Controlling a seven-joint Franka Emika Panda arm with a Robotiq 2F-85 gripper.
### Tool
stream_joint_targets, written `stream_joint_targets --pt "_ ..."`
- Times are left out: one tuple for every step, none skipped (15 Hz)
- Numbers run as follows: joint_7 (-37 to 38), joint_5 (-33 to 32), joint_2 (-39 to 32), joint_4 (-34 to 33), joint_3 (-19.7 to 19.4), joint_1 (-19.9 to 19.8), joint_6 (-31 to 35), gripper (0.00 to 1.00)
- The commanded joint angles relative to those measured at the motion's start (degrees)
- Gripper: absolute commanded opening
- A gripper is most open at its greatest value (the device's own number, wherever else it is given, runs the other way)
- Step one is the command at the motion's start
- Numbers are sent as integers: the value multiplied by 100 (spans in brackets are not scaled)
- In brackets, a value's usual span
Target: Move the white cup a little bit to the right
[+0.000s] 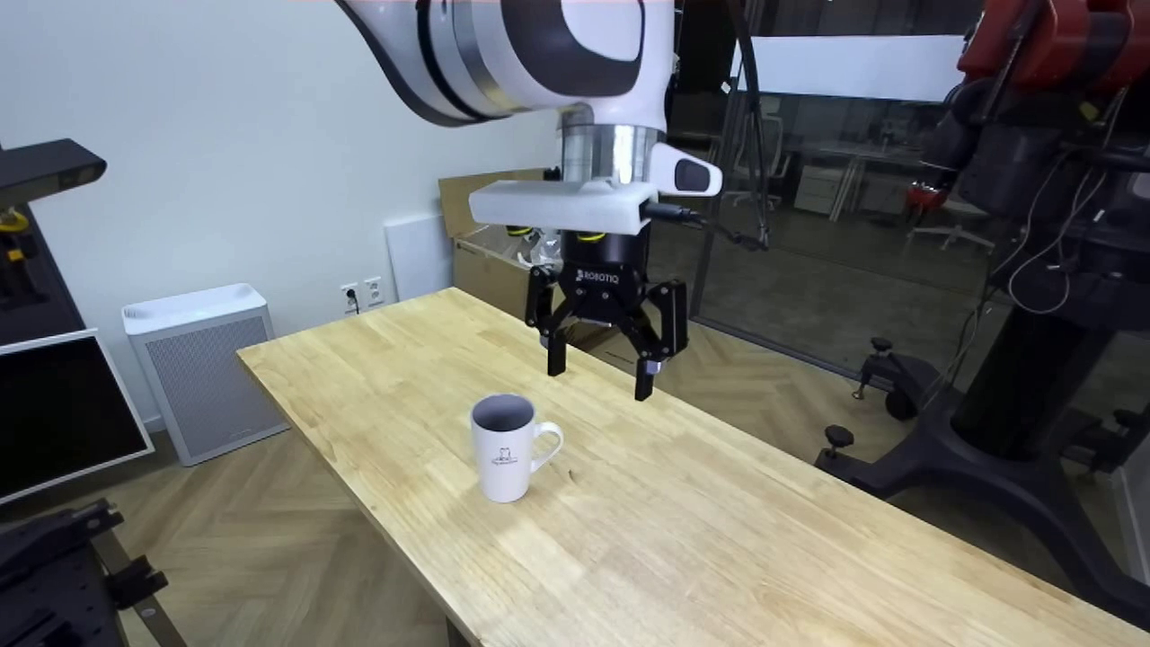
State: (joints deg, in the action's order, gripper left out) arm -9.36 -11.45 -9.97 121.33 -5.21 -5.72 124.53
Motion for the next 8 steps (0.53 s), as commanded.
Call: stream_joint_targets --pt "-20 -649 -128 67 64 172 544 100" --pt "43 -913 -191 99 84 241 819 100" --pt "127 -1119 -267 114 95 301 1089 100" --pt "160 -1228 -361 128 122 352 1421 100" --pt "118 -1079 -465 132 184 364 1742 100" --pt "-65 -856 -564 138 276 366 2008 100" --pt "-304 -612 -622 166 388 345 2182 100" --pt "-558 -461 -631 229 493 321 2326 100"
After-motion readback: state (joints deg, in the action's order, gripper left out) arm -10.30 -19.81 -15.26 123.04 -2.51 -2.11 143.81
